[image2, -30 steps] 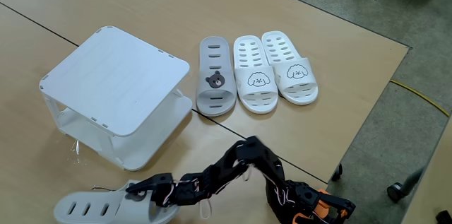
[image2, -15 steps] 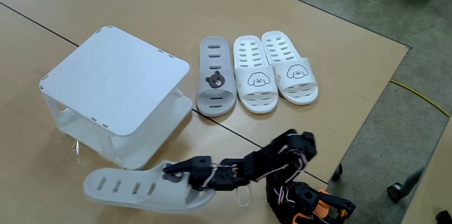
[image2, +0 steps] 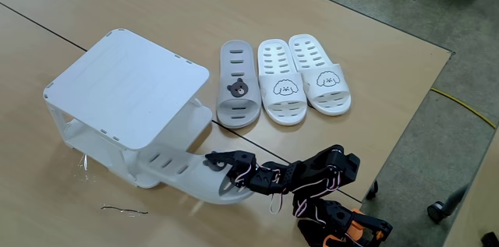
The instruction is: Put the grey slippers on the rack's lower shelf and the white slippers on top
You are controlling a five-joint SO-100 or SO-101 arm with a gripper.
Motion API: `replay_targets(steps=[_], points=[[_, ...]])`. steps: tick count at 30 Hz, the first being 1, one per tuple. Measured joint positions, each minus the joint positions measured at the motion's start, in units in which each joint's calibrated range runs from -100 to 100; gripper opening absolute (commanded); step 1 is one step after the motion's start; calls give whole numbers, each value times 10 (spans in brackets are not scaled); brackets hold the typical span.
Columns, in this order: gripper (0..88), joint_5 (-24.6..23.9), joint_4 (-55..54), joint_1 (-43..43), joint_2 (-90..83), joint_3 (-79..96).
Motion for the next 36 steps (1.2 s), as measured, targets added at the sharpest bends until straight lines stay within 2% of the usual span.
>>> replay_targets(steps=[6, 10, 23, 31, 36], points=[[7, 0, 0, 30, 12, -18], [7, 0, 0, 26, 100, -115], [7, 0, 3, 26, 543, -625], [7, 0, 140, 49, 720, -969], [36, 0, 159, 53, 779, -1069]])
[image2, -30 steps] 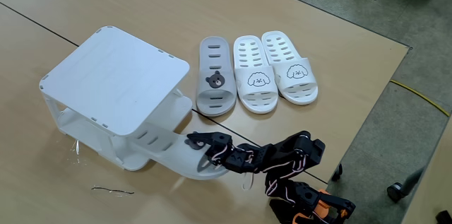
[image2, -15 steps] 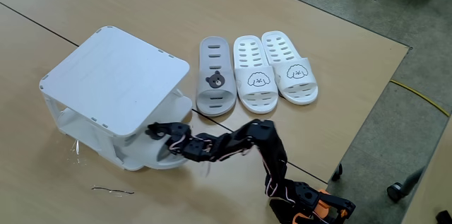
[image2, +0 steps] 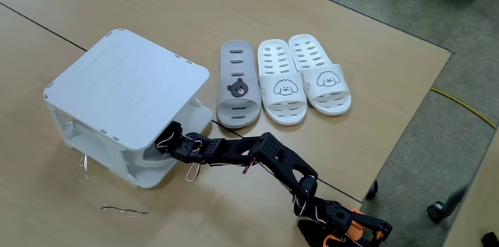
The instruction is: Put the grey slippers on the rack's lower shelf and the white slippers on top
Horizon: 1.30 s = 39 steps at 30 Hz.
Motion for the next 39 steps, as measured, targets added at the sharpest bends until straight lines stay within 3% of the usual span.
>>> replay_targets(steps=[4, 10, 24, 26, 29, 35, 39], points=[[277, 0, 0, -4, 12, -5], [283, 0, 0, -14, 12, -4], [282, 0, -10, -18, -275, 420], [230, 0, -30, -28, -329, 496], [0, 0, -58, -33, -427, 626], [7, 0, -67, -36, -691, 868], [7, 0, -122, -36, -723, 998]])
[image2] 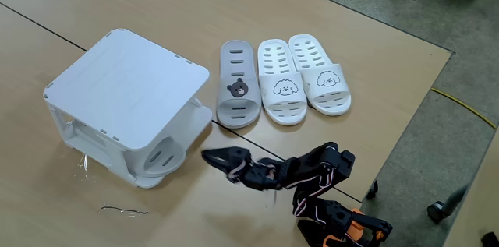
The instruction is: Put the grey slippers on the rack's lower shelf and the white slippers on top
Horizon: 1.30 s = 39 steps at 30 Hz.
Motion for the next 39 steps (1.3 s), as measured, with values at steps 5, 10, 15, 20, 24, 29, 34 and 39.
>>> replay_targets(steps=[5, 10, 15, 20, 24, 29, 34, 39], points=[[7, 0, -125, 46, 63, 58], [8, 0, -250, 106, 199, 43], [36, 0, -288, 192, 308, -75], [117, 0, -288, 256, 410, -186], [206, 0, -288, 291, 468, -265], [263, 0, -288, 319, 513, -347], [263, 0, -288, 323, 568, -402], [263, 0, -288, 326, 622, -498]])
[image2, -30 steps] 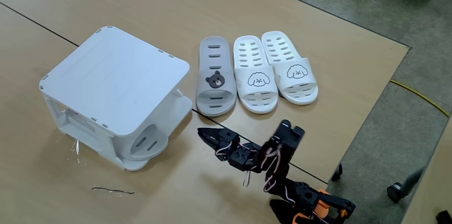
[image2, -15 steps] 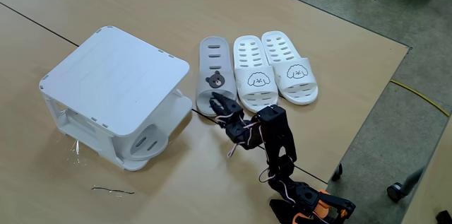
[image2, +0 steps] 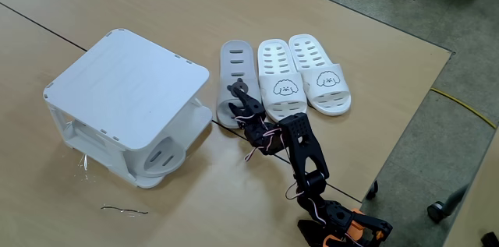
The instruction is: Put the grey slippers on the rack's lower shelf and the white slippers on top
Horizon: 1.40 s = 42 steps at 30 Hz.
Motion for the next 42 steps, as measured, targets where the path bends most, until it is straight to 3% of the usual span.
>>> replay_targets(steps=[11, 13, 15, 25, 36, 42], points=[[255, 0, 124, 32, 69, -199], [191, 0, 159, 34, 79, -239], [20, 0, 182, 37, 90, -265], [7, 0, 228, 49, 97, -283], [7, 0, 467, 89, -168, -268], [7, 0, 485, 88, -416, -11]])
